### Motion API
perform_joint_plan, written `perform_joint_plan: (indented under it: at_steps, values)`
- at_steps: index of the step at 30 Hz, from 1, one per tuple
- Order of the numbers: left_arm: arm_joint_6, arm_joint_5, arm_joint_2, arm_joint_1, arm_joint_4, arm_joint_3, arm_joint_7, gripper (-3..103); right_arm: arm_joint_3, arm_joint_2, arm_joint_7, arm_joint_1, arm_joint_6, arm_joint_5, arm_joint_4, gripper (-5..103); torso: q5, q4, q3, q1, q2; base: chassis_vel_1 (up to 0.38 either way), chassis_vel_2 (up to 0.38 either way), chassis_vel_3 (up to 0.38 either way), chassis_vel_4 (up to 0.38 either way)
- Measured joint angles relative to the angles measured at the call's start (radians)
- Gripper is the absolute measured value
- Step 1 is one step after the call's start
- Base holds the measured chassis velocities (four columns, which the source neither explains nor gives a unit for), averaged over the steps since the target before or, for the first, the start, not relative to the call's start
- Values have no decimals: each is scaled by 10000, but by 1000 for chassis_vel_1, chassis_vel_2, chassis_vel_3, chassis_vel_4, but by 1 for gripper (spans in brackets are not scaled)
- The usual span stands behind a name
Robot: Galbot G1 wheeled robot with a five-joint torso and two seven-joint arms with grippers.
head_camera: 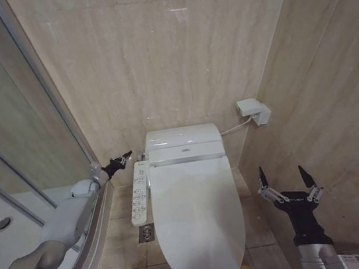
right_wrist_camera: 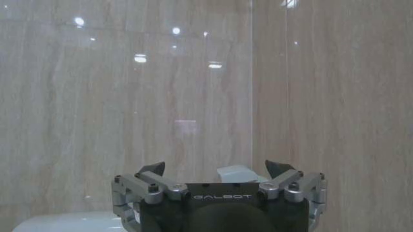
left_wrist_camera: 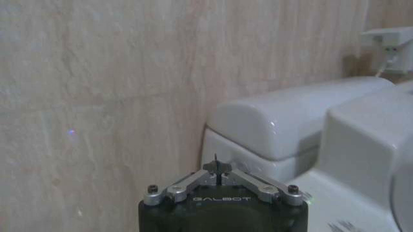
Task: Open the toilet lid, clean the toilet bowl with a toilet brush, close the toilet lid, and flush.
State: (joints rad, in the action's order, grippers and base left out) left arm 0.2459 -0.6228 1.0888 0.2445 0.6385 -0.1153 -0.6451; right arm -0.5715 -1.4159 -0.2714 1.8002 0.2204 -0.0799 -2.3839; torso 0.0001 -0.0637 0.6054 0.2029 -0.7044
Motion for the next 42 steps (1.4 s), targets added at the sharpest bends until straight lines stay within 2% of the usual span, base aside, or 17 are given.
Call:
perform_joint_plan:
  at_steps: [7, 20, 26, 32, 42]
  values:
    - [81, 208, 87, 59, -171, -125, -599, 0, 0, 0, 0, 0, 0, 0, -1, 100, 0, -3, 0, 0, 0, 0, 0, 0, 0]
    - [169, 392, 310, -234, -1009, -358, -929, 0, 0, 0, 0, 0, 0, 0, 0, 100, 0, 0, 0, 0, -2, 0, 0, 0, 0]
    - [157, 415, 295, -190, -850, -276, -906, 0, 0, 0, 0, 0, 0, 0, 0, 100, -1, -7, 0, 0, -2, 0, 0, 0, 0]
    - [102, 378, -16, -51, -397, -218, -829, 0, 0, 0, 0, 0, 0, 0, 0, 100, -1, 1, 0, -1, -2, 0, 0, 0, 0]
    - [90, 363, 47, -46, -339, -183, -810, 0, 0, 0, 0, 0, 0, 0, 0, 100, -1, -5, -1, -2, -2, -65, 57, 55, -69]
